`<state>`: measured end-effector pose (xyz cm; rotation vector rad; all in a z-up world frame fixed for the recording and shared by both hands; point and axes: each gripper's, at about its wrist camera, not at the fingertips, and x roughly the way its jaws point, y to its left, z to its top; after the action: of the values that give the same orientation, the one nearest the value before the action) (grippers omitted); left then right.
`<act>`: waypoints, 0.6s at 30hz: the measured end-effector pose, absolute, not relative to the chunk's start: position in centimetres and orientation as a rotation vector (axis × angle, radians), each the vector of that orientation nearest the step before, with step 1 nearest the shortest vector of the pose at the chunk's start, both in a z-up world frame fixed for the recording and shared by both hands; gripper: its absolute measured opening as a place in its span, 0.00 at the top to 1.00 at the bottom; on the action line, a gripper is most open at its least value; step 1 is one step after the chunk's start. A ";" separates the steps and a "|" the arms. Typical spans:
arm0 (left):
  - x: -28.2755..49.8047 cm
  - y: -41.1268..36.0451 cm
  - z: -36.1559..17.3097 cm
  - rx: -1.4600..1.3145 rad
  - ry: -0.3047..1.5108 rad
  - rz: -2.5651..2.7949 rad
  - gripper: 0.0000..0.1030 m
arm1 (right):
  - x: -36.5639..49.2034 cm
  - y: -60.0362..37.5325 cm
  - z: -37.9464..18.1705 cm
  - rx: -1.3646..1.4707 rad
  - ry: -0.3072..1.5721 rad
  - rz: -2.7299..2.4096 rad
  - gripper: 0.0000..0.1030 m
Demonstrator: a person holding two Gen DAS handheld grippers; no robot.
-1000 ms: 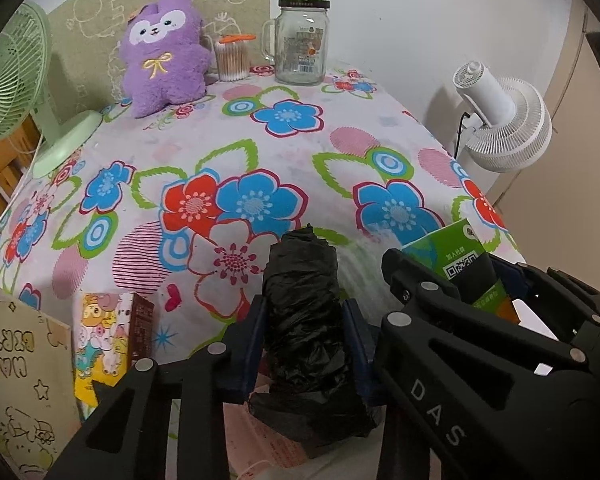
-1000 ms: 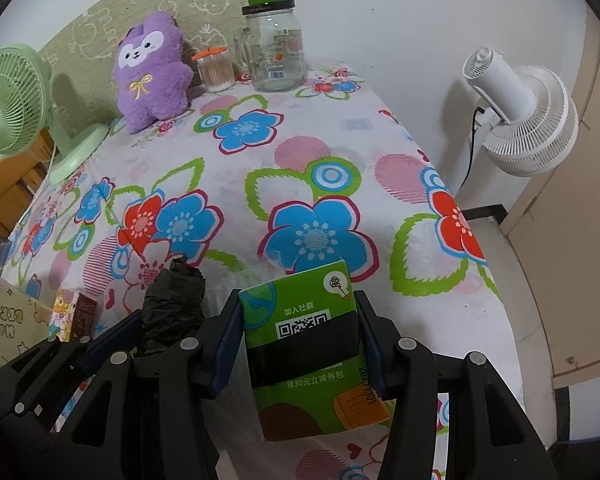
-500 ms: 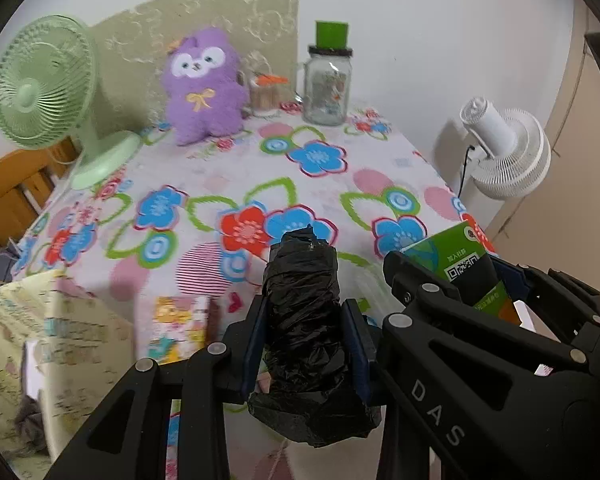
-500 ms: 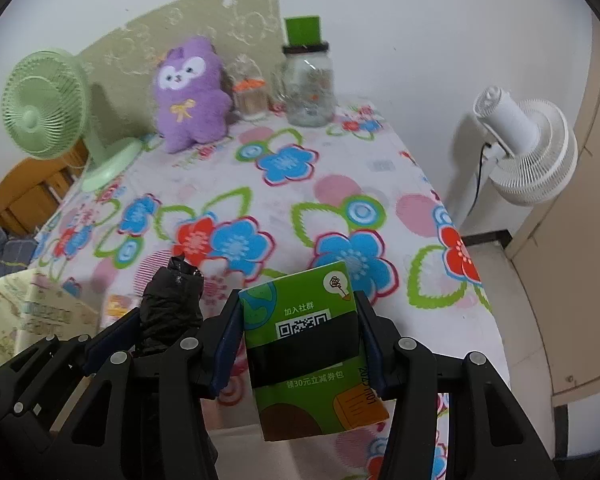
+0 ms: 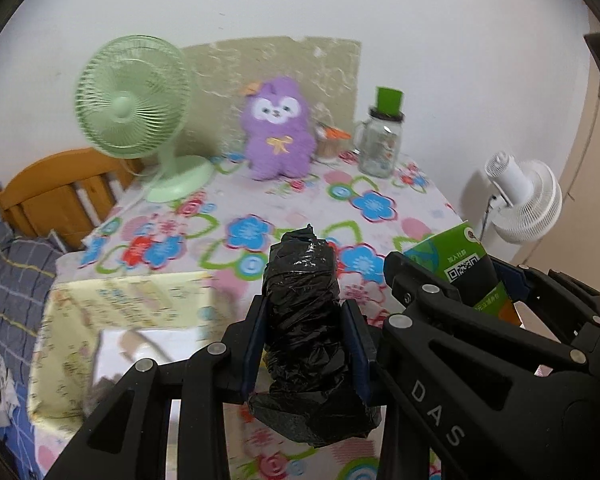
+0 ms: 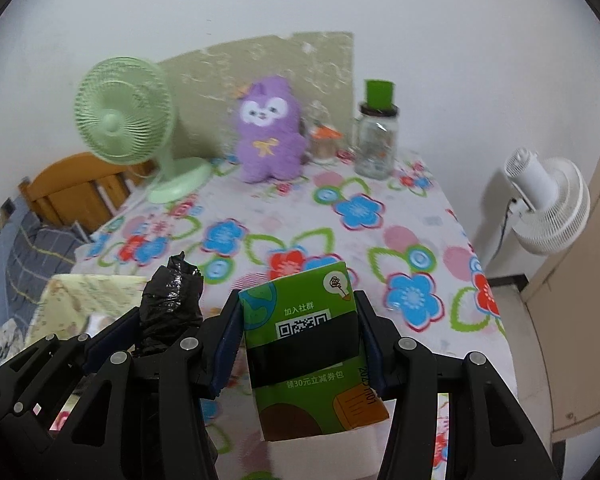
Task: Organize soft objects
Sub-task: 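Carry the umbrella and green tissue pack over the yellow box and lower them in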
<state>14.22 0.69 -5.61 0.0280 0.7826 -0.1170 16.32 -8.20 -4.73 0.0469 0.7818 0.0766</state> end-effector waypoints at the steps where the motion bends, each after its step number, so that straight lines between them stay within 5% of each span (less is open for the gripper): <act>1: 13.9 1.3 -5.3 0.023 0.777 -0.106 0.63 | 16.1 -7.5 -4.4 0.042 0.777 0.088 0.46; 18: 10.6 13.5 -5.3 -0.062 0.772 0.100 0.63 | 14.9 6.4 -4.6 -0.063 0.792 0.293 0.46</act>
<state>10.58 13.54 -5.31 -0.0616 0.7719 0.0996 14.91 6.37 -4.59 -0.0635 0.7923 0.2925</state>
